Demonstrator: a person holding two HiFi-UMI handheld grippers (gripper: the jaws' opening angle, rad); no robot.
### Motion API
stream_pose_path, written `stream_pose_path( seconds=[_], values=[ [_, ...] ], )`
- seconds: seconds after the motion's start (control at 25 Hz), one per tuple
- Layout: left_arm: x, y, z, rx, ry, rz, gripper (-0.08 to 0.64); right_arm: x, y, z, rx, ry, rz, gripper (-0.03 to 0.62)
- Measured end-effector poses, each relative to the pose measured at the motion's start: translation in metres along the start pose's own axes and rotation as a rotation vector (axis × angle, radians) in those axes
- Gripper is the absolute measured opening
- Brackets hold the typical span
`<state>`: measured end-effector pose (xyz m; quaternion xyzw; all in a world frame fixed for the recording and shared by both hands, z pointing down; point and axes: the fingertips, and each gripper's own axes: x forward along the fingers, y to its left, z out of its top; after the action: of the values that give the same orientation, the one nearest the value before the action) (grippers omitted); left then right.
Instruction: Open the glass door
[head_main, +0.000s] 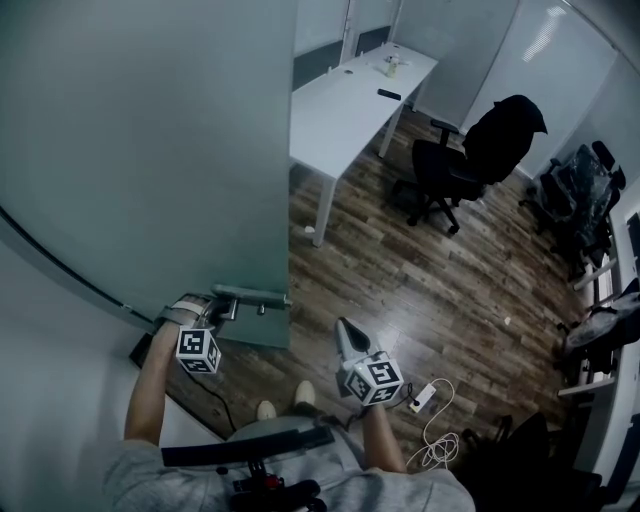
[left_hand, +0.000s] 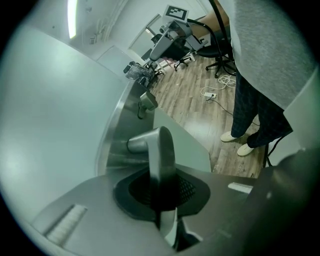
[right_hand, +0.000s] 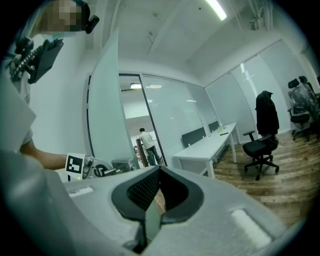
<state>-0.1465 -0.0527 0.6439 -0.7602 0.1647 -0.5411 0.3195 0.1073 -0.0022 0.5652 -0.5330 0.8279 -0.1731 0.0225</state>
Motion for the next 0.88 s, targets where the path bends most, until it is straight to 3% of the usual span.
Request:
stream_pose_path(
  seconds=[0.2,0.4,0.64,0.88],
  values=[
    [-0.001,-0.004,0.002,-0.011,0.005,-0.026,0.047,0.0,-0.001,-0.006,0.004,0.012,0.009,0.002],
    [-0.002,-0.017,0.001,0.001,0.03,-0.101,0.127,0.004,-0.001,-0.008,0.01,0.021,0.023,0.002],
    [-0.002,-0.02,-0.001,0.01,0.035,-0.117,0.145,0.011,-0.001,-0.007,0.006,0.024,0.033,0.002],
    [-0.011,-0.015,0.0,-0.046,0.046,-0.137,0.155,0.013,-0.001,-0.009,0.008,0.027,0.034,0.002]
  ],
)
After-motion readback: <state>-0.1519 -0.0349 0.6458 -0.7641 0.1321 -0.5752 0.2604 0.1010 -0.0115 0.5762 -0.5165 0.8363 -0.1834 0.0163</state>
